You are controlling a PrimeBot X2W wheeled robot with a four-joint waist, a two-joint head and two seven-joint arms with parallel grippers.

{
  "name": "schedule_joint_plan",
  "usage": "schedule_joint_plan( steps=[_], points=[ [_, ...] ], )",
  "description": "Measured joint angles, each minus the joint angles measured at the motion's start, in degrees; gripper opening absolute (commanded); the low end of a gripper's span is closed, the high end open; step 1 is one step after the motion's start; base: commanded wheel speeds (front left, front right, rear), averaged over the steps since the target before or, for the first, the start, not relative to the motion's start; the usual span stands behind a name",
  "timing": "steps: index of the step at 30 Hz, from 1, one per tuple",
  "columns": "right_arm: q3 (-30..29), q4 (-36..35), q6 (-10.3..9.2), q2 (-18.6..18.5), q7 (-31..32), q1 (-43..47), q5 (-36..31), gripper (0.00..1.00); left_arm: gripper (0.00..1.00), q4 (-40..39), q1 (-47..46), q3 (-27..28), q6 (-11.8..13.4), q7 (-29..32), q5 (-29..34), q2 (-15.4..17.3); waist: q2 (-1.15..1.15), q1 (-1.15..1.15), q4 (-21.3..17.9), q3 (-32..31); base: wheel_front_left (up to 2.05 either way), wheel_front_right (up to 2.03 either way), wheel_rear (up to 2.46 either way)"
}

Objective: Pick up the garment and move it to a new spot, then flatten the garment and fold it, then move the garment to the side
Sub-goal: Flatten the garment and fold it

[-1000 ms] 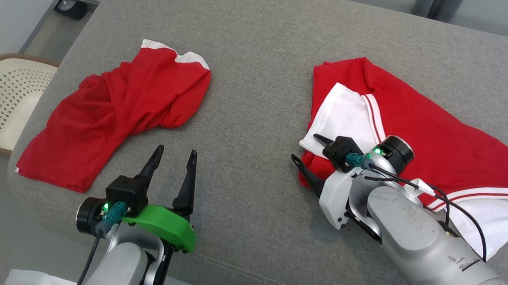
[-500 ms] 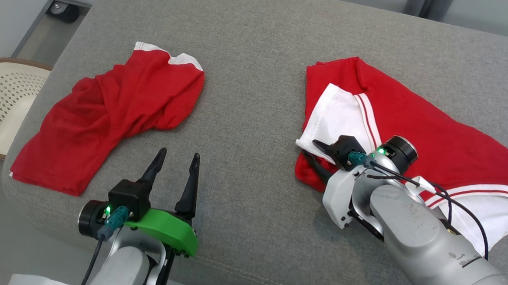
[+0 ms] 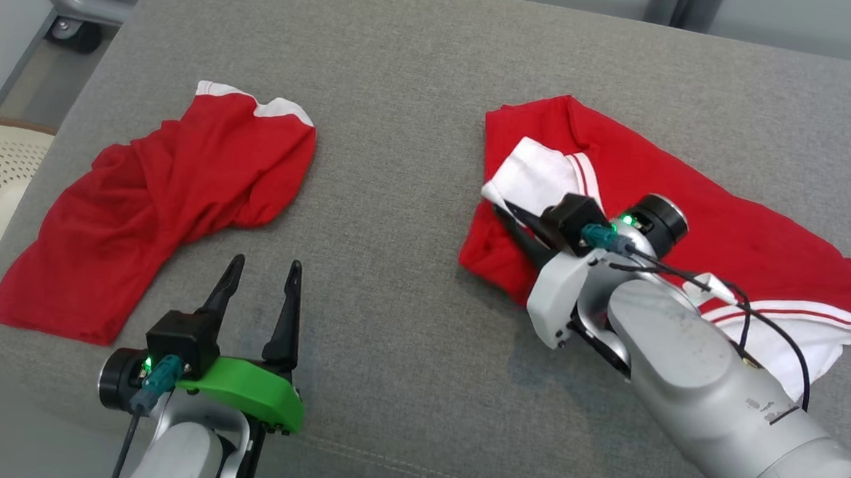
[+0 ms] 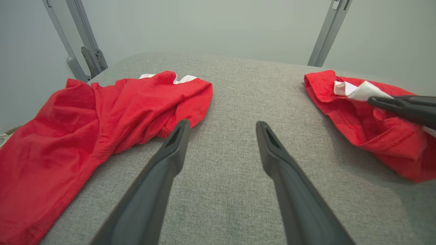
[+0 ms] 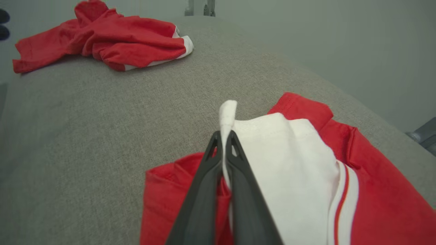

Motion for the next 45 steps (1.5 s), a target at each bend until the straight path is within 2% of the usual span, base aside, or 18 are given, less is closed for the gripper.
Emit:
schedule_joint_plan(
  steps=[2,4,8,11,24,33,40,45],
  points=[
    [-2.22,-2.20,-0.18,-0.03,-1.08,-0.64,1.44,0.00,1.00,-0.58,0.05,0.64,0.00,0.00,0.01,0.45,0.00,0.00,-0.88,-0.12,0.00,0.00,0.00],
    [-4.44,-4.68,-1.26,-0.85,-1.75,-0.94,2.55,0.00,1.00,-0.82,0.09,1.52,0.00,-0.01,0.09,0.73,0.00,0.00,-1.89,-0.28,0.00,0.00,0.00],
    [-8.55,-7.50,-3.77,-5.30,-2.14,-0.24,3.87,0.00,1.00,-1.26,0.18,1.42,0.00,-0.01,0.10,1.00,0.00,0.00,-4.33,-0.70,0.00,0.00,0.00],
    [-10.76,-8.69,-4.21,-8.14,-2.14,2.77,6.02,0.00,1.00,-1.62,0.18,0.32,0.00,0.03,0.38,1.04,0.00,0.00,-6.37,-1.09,0.00,0.00,0.00],
    [-13.92,-12.69,-4.10,-8.95,-2.14,17.10,12.74,0.00,1.00,-3.56,0.09,-0.27,-0.04,1.32,0.49,1.29,0.00,0.00,-16.04,-2.08,0.00,0.00,0.00],
    [-14.81,-14.72,-3.60,-9.51,-2.15,18.48,13.33,0.00,1.00,-4.22,-0.09,-3.88,-0.52,2.79,2.12,0.40,0.00,0.00,-21.40,-1.85,0.00,0.00,0.00],
    [-14.38,-18.70,-3.23,-10.78,-2.18,18.76,12.28,0.00,1.00,-4.07,-1.55,-5.41,-0.64,3.27,2.16,-0.55,0.00,0.00,-21.51,-1.61,0.00,0.00,0.00],
    [-10.58,-22.63,-2.18,-11.06,-2.24,17.91,8.67,0.00,1.00,-3.28,-1.58,-5.68,-0.88,3.27,2.12,-1.02,0.00,0.00,-19.97,-2.07,0.00,0.00,0.00]
  ],
)
